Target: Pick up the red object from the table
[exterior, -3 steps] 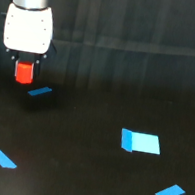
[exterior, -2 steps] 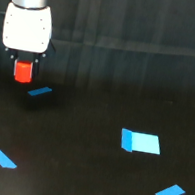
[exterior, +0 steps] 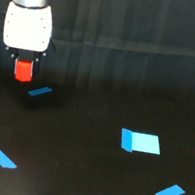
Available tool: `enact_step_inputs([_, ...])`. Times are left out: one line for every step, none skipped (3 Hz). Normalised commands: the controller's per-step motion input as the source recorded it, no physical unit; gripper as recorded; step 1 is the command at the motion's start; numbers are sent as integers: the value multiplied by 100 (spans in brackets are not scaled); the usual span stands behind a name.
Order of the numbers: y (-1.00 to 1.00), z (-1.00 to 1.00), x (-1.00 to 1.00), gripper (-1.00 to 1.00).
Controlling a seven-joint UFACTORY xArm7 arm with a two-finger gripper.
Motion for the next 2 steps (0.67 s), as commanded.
enact_step_inputs([0, 11, -23, -84])
enact_step_inputs([7, 8, -18, -90])
